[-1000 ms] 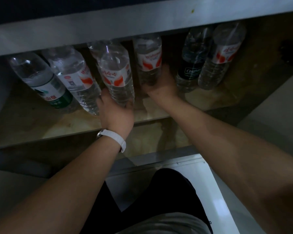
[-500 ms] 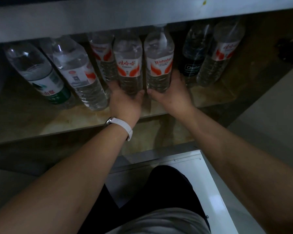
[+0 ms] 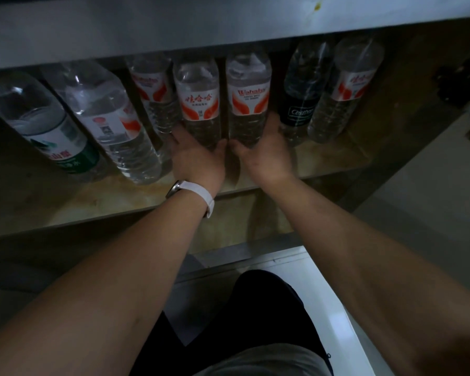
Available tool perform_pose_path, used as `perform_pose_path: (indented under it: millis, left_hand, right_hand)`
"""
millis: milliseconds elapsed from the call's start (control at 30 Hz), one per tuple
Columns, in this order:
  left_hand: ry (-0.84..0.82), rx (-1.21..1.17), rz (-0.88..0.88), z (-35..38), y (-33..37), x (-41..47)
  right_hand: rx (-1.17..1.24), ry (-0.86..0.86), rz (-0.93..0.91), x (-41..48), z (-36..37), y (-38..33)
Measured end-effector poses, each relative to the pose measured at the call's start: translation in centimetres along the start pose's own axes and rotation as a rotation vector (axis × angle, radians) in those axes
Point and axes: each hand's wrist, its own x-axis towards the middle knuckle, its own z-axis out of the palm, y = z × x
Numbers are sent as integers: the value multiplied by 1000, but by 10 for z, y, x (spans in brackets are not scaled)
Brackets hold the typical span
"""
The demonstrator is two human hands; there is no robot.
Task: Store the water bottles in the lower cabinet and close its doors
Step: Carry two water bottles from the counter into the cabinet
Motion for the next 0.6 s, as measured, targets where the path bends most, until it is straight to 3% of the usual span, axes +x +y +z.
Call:
perform_pose_path:
  millis: [600]
  left_hand:
    - [-10,-25,-8,-3,4,7]
  right_hand:
    - [7,-48,-10,15,-2,5]
